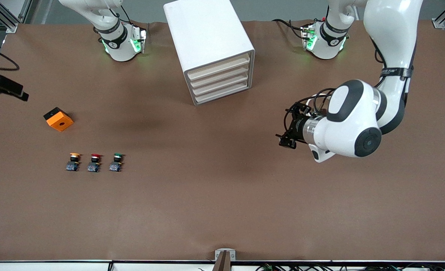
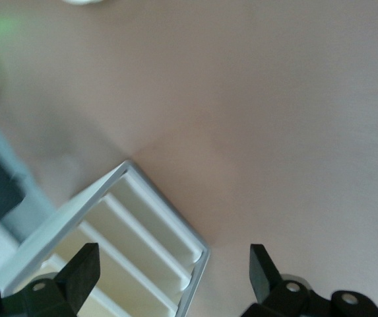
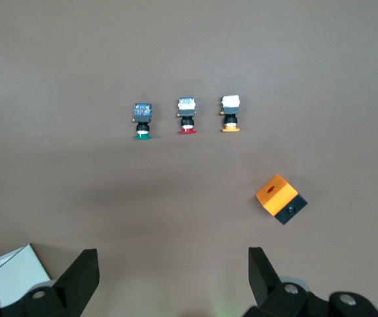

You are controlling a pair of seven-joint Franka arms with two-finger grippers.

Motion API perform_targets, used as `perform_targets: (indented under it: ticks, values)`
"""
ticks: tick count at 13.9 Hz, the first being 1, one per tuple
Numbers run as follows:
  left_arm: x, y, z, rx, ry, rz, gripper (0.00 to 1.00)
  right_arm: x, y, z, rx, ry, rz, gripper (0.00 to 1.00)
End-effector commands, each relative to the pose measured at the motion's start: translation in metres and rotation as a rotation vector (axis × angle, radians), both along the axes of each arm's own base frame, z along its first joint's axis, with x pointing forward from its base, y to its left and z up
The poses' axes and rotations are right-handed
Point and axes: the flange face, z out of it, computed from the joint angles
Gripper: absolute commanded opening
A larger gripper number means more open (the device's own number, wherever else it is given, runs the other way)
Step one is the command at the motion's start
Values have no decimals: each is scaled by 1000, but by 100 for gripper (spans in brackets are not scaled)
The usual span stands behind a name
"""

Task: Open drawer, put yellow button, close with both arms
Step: 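Reach the drawer front with the left gripper while the right gripper approaches buttons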

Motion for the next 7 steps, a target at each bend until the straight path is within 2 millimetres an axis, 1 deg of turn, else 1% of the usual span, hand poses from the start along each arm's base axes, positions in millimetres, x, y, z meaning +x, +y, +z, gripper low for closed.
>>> perform_targets:
  ticks: [1, 2, 3, 4, 5, 7]
  values:
    - [-5, -7, -32, 6, 200, 55, 100, 8, -5, -2, -1, 1, 3, 100]
    - [-10, -9, -45, 6, 285, 76, 100, 21, -9, -28, 0, 42, 0, 100]
    - [-16, -11, -60, 15, 380, 100, 100, 25, -10, -38, 1, 59, 4, 100]
    - [-21, -14, -69, 38, 464, 132, 100, 26, -12, -39, -2, 60, 7, 100]
    - [-28, -19, -74, 61, 541, 146, 100, 30, -15, -47, -17, 63, 12, 100]
    - [-35, -26, -77, 53, 654, 168, 100, 36, -16, -48, -74, 27, 14, 100]
